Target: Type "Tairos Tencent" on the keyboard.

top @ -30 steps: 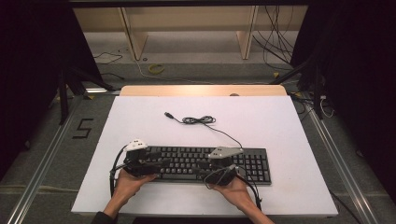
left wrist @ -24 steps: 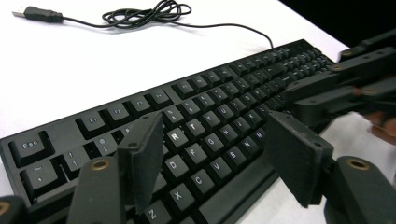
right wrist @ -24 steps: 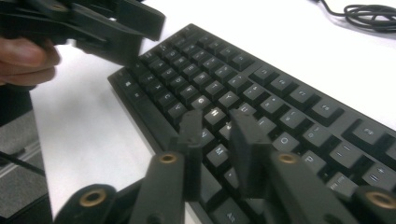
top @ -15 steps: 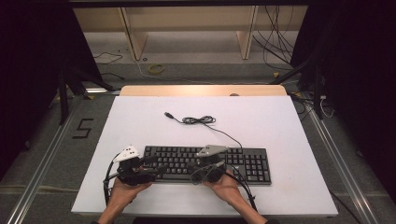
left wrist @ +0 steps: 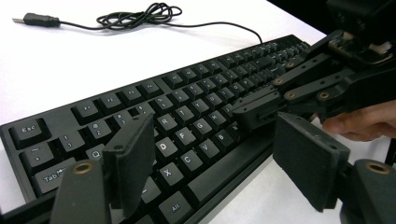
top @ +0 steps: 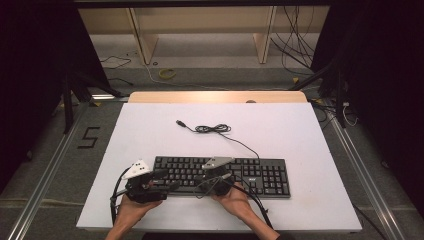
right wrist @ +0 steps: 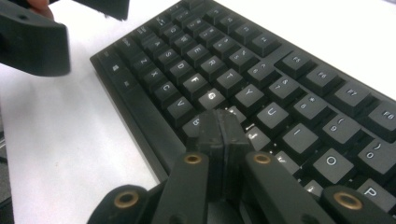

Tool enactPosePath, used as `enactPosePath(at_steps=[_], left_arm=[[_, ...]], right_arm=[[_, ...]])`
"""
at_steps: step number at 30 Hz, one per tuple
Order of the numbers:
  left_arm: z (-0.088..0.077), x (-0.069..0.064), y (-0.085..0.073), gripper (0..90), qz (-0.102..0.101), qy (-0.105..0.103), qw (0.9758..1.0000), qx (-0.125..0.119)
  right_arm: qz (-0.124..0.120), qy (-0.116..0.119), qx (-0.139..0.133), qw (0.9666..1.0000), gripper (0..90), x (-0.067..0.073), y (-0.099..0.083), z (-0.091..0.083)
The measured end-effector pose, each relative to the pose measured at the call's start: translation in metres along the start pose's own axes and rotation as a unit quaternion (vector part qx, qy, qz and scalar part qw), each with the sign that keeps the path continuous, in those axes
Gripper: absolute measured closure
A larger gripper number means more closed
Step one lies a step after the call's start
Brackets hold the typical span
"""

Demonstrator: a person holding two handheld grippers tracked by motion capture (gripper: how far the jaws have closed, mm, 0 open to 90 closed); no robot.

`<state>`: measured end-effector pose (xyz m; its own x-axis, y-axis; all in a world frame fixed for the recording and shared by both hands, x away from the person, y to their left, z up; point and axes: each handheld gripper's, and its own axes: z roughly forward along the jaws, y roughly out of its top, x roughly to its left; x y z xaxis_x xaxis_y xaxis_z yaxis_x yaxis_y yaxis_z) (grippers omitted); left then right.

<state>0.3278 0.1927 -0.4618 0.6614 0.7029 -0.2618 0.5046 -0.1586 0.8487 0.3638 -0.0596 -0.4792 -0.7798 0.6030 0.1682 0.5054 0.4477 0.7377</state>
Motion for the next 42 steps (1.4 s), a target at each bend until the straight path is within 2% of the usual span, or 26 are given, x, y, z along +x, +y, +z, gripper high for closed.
enactPosePath(at_steps=[7,9,15,18,24,32,34,38,40,42], left_arm=[[-0.001,0.000,-0.001,29.0,-0.001,0.001,1.0000,-0.001],[-0.001,0.000,-0.001,29.0,0.000,0.001,1.0000,-0.001],[0.000,0.002,-0.001,29.3,0.001,0.006,1.0000,0.002],[0.000,0.004,-0.001,29.4,0.001,0.008,1.0000,0.000],[0.000,0.006,-0.001,30.6,-0.008,0.010,0.9999,0.000],[0.005,0.007,0.002,32.9,-0.012,0.021,0.9996,0.011],[0.008,0.008,0.003,35.8,-0.014,0.023,0.9995,0.015],[0.013,0.008,0.008,40.4,-0.014,0.027,0.9993,0.021],[0.015,0.008,0.010,45.2,-0.013,0.027,0.9992,0.025],[0.017,0.007,0.012,48.0,-0.012,0.026,0.9992,0.029]], right_arm=[[-0.005,-0.007,0.010,0.9999,90.0,0.001,-0.003,0.004],[-0.015,-0.015,0.007,0.9998,90.0,0.003,-0.004,0.005],[0.001,-0.010,0.004,0.9999,90.0,0.002,-0.003,0.003],[0.013,0.000,-0.008,0.9999,84.5,-0.001,-0.003,-0.001],[0.025,0.000,-0.035,0.9991,77.7,-0.011,-0.005,-0.019],[0.032,0.004,-0.049,0.9983,65.5,-0.019,-0.011,-0.035],[0.030,0.007,-0.054,0.9981,54.9,-0.020,-0.013,-0.040],[0.029,0.010,-0.059,0.9978,50.7,-0.020,-0.015,-0.045],[0.022,0.005,-0.065,0.9976,43.9,-0.020,-0.017,-0.050],[0.022,0.004,-0.066,0.9976,42.9,-0.020,-0.018,-0.052]])
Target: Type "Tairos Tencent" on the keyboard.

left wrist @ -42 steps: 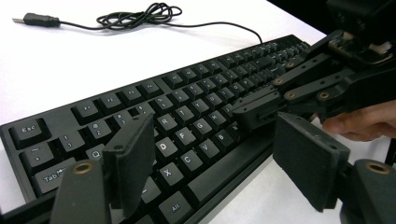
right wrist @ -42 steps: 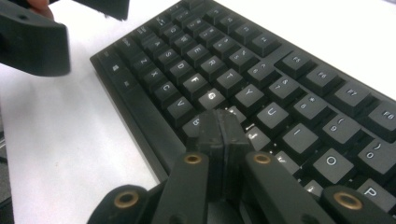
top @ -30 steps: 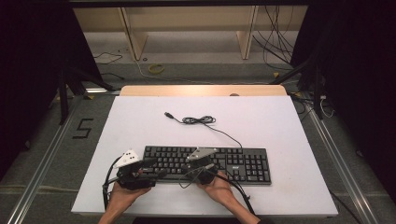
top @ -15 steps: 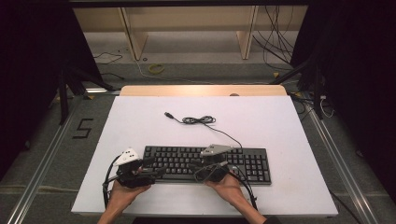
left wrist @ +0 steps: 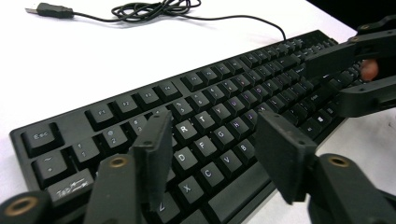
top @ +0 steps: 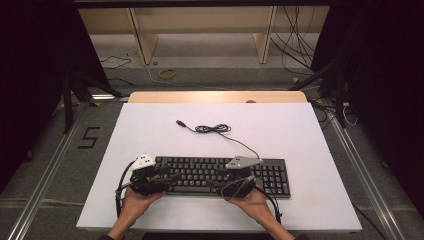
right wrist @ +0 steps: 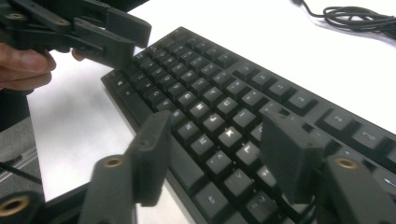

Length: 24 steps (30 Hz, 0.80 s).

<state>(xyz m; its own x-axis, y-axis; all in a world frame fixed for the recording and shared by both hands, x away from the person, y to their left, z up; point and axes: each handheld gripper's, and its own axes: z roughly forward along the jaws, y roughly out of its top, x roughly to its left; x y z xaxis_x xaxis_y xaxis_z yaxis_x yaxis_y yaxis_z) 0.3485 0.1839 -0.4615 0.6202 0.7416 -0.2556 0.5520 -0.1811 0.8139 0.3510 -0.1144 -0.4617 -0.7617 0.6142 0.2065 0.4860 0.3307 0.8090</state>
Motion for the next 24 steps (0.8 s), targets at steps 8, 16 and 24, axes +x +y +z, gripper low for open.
enactPosePath(at_steps=[8,16,24], left_arm=[[0.012,-0.002,0.010,62.3,0.004,0.002,0.9999,0.013],[0.027,-0.001,0.014,81.3,0.012,-0.001,0.9993,0.036],[0.045,-0.006,0.020,89.0,0.021,0.003,0.9982,0.056]], right_arm=[[0.002,-0.006,-0.018,0.9998,35.9,-0.006,-0.005,-0.017],[0.006,-0.009,-0.030,0.9995,33.6,-0.009,-0.009,-0.027],[0.007,-0.011,-0.034,0.9993,33.0,-0.009,-0.012,-0.033]])
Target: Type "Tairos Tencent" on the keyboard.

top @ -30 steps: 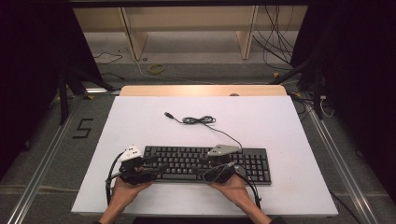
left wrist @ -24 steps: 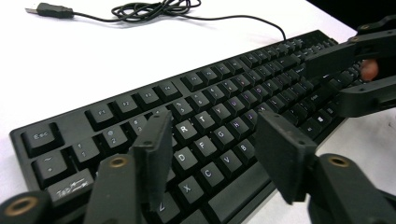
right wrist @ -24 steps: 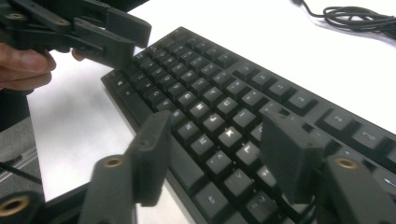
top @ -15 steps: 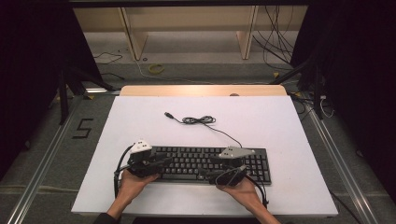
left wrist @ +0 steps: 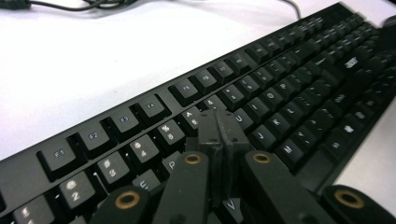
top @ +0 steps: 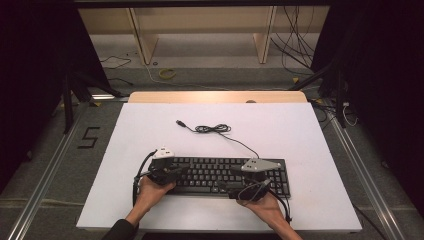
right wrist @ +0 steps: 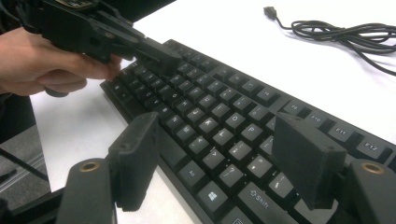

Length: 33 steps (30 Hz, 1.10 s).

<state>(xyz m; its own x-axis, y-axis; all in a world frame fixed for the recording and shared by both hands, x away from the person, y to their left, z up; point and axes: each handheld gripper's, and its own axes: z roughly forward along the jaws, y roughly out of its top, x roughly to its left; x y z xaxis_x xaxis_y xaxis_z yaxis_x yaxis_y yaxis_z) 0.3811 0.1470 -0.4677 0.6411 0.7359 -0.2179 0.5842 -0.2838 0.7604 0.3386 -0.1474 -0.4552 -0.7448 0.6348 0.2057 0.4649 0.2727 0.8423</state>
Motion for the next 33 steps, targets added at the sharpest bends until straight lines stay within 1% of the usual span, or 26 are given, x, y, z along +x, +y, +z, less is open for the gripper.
enactPosePath(at_steps=[2,4,5,7,10,14,19,21,23,26,33], left_arm=[[0.005,0.000,0.001,89.0,0.000,0.002,1.0000,0.007],[0.007,0.002,0.000,89.0,0.004,0.009,0.9998,0.016],[0.008,0.003,-0.001,89.0,0.000,0.010,0.9998,0.016],[0.008,0.004,-0.001,89.1,-0.002,0.010,0.9998,0.016],[0.009,0.004,0.000,89.0,-0.001,0.009,0.9998,0.017],[0.012,0.004,-0.001,89.0,0.002,0.010,0.9997,0.024],[0.014,0.004,-0.001,89.1,0.001,0.010,0.9996,0.026],[0.015,0.004,-0.002,89.2,0.005,0.016,0.9993,0.032],[0.016,0.003,-0.004,89.2,0.001,0.008,0.9996,0.028],[0.016,0.000,-0.004,89.4,0.009,0.015,0.9994,0.031],[0.016,0.000,-0.003,89.0,0.004,0.015,0.9994,0.030]], right_arm=[[-0.001,-0.001,0.000,1.0000,32.6,0.000,0.000,-0.001],[-0.002,-0.002,-0.002,1.0000,31.8,0.000,-0.001,-0.003],[-0.002,-0.002,-0.002,1.0000,31.8,0.000,-0.001,-0.003],[-0.002,-0.002,-0.004,1.0000,31.5,0.000,-0.002,-0.005],[-0.002,-0.001,-0.006,1.0000,31.1,0.001,-0.002,-0.006],[-0.002,0.000,-0.006,1.0000,31.0,0.002,-0.003,-0.007],[-0.002,0.001,-0.005,1.0000,31.0,0.002,-0.004,-0.007],[-0.002,0.001,-0.004,1.0000,31.0,0.003,-0.004,-0.008],[-0.002,0.001,-0.004,1.0000,31.0,0.003,-0.004,-0.008],[-0.003,0.000,-0.006,1.0000,31.0,0.003,-0.004,-0.009],[-0.004,0.002,-0.005,1.0000,31.0,0.004,-0.004,-0.008]])
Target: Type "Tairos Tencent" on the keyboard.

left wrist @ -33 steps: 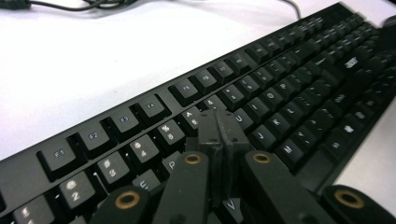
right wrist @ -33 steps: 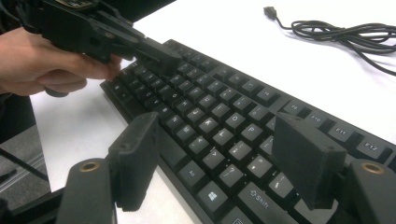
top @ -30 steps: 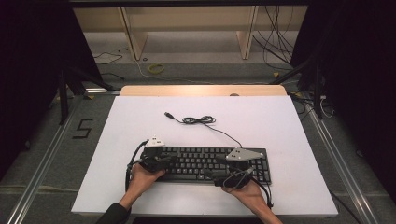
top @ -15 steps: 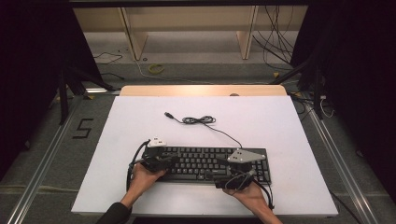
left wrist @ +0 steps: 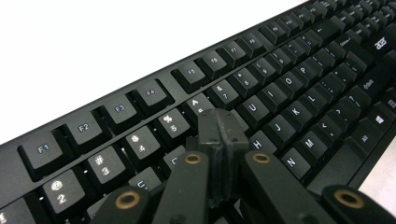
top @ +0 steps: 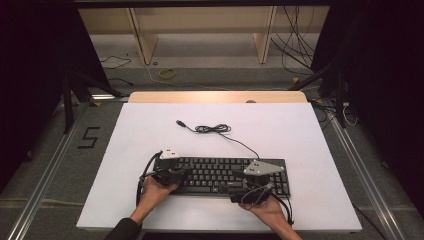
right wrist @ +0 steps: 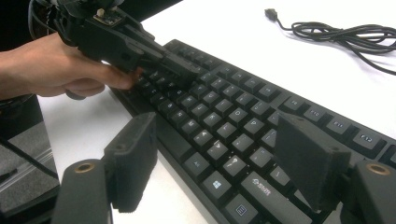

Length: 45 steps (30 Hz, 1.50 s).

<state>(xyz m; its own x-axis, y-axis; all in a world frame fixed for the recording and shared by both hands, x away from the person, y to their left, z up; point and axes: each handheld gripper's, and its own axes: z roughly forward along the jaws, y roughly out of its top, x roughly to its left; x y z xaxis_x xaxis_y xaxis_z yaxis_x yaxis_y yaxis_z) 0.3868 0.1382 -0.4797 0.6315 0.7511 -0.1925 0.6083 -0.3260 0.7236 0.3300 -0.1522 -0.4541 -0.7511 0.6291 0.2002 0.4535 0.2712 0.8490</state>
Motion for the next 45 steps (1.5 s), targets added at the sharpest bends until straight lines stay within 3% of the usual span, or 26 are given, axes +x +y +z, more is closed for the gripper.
enactPosePath(at_steps=[8,13,19,24,31,45], left_arm=[[-0.008,0.002,0.004,85.1,-0.010,0.002,0.9998,-0.019],[-0.014,0.003,0.005,82.8,-0.014,-0.006,0.9994,-0.032],[-0.021,0.005,0.007,73.7,-0.019,-0.019,0.9986,-0.045],[-0.028,0.007,0.007,66.4,-0.024,-0.037,0.9974,-0.057],[-0.037,0.006,0.004,47.0,-0.028,-0.053,0.9954,-0.074],[-0.059,0.000,-0.010,35.6,-0.013,-0.079,0.9893,-0.122]], right_arm=[[0.003,-0.001,-0.002,1.0000,30.9,-0.001,0.000,-0.002],[0.002,-0.002,-0.002,1.0000,30.9,-0.001,0.000,-0.001],[0.003,-0.004,-0.004,1.0000,30.8,-0.003,0.000,-0.003],[0.004,-0.006,-0.006,1.0000,30.6,-0.004,0.000,-0.006],[0.009,-0.011,-0.010,0.9998,30.2,-0.009,-0.003,-0.013],[0.016,-0.022,-0.025,0.9993,30.0,-0.017,-0.010,-0.031]])
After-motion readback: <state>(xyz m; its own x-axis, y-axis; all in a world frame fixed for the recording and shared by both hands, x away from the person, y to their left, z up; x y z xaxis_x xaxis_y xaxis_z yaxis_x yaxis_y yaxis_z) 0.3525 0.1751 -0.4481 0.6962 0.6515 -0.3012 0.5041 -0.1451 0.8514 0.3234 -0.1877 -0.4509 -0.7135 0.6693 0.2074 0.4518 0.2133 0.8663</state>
